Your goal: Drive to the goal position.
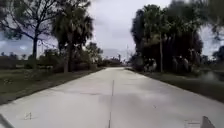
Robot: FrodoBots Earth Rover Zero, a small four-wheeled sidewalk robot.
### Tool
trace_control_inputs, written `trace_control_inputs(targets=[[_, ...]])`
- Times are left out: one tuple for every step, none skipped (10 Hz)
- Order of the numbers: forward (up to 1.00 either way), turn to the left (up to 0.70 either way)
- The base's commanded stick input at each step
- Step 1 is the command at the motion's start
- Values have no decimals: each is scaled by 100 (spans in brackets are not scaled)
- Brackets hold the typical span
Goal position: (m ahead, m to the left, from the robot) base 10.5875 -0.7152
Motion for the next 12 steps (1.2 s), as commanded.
trace_control_inputs(targets=[[85,0],[85,0],[85,0],[85,0],[85,0],[85,0],[85,0],[85,0],[85,0],[85,0],[85,0],[85,0]])
